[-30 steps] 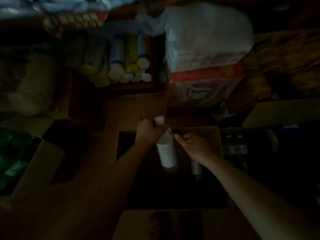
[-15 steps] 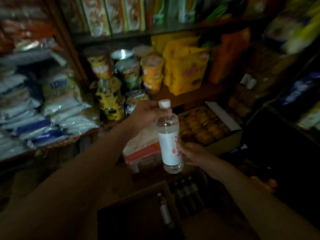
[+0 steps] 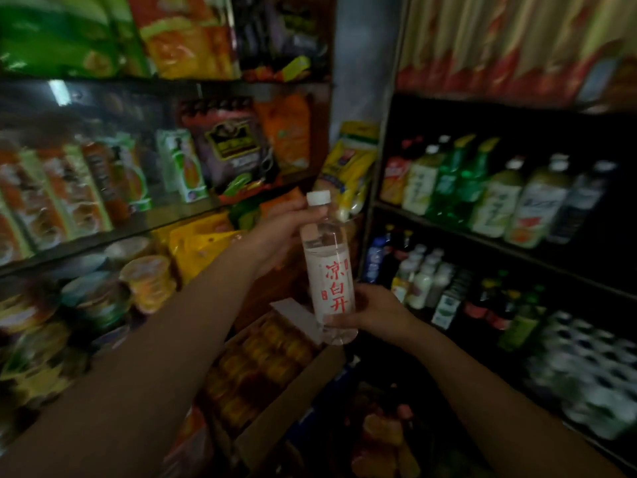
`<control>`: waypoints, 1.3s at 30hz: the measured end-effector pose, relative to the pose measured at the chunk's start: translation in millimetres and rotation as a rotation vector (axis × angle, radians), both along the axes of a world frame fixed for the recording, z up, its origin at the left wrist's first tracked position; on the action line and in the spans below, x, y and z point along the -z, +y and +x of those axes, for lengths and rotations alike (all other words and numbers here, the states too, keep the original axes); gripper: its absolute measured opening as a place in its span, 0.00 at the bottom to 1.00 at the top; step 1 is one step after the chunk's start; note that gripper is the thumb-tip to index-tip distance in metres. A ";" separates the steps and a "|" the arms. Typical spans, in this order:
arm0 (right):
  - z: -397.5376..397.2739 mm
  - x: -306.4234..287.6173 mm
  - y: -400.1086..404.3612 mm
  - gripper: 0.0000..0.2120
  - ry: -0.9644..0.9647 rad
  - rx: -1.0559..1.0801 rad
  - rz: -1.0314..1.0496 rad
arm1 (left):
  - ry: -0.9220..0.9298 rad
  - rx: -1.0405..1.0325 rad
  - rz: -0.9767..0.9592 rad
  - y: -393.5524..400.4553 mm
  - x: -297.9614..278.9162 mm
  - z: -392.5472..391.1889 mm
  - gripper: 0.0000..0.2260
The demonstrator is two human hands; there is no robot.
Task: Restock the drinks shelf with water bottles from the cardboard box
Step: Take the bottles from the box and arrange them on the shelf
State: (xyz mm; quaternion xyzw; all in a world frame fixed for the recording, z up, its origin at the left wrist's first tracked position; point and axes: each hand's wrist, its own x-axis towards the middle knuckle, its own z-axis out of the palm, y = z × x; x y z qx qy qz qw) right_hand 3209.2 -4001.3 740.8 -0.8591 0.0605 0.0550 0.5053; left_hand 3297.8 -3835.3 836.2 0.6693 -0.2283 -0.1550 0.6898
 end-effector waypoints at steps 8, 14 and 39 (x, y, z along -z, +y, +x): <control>-58.8 -52.6 -130.8 0.19 -0.236 0.357 -0.161 | -0.122 0.221 0.043 -188.8 -58.3 -35.6 0.06; -102.3 -65.0 -219.9 0.24 -0.272 0.612 -0.156 | -0.223 0.428 0.220 -289.1 -68.5 -71.8 0.24; -239.0 -21.7 -476.4 0.26 -0.255 1.353 -0.190 | -0.424 0.992 0.177 -636.9 -29.0 -179.6 0.17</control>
